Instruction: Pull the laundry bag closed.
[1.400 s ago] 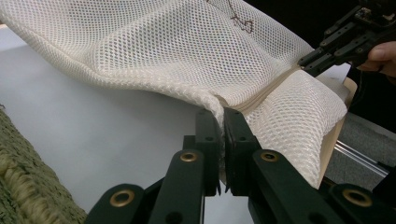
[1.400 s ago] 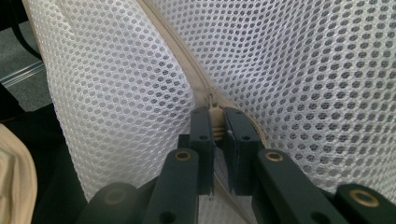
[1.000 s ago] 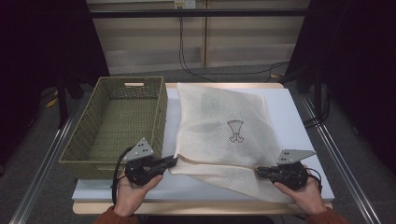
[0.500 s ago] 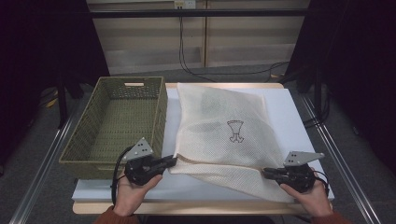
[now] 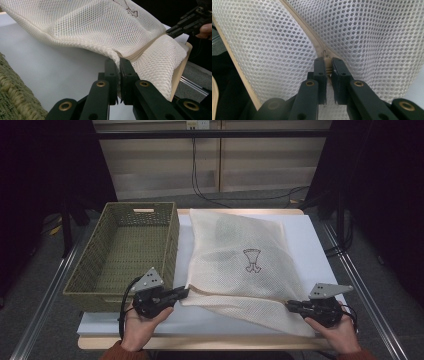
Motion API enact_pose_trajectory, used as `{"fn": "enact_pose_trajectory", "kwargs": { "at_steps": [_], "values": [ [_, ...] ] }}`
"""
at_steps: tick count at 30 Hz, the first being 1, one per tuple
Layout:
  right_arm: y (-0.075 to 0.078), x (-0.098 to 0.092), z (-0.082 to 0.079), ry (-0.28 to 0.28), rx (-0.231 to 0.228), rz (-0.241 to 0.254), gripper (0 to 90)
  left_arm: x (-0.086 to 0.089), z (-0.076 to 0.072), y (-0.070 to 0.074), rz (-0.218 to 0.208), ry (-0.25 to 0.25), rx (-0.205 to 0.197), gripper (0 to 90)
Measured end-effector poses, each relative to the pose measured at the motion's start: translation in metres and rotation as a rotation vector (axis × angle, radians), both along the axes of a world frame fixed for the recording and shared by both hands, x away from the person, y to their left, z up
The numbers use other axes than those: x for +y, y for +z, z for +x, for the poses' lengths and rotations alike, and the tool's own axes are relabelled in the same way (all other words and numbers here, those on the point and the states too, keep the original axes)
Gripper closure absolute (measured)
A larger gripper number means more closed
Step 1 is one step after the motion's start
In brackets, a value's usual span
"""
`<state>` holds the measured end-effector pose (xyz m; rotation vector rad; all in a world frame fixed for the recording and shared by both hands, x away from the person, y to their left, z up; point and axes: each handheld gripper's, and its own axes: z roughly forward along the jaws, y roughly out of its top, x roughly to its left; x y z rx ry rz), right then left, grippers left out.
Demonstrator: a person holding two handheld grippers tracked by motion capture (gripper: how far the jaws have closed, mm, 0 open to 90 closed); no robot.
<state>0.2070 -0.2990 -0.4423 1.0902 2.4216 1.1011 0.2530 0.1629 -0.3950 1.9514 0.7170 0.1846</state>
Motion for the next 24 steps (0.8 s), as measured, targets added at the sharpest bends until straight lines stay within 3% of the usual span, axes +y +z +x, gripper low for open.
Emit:
{"fn": "enact_pose_trajectory", "kwargs": {
  "at_steps": [9,24],
  "values": [
    [-0.001,0.000,-0.001,-0.009,-0.006,-0.033,83.1,0.000,0.001,0.000,0.002,-0.001,0.001,86.1],
    [-0.004,-0.014,-0.004,-0.040,-0.003,-0.026,83.1,0.000,0.001,-0.001,0.001,0.001,0.004,86.1]
  ]
}}
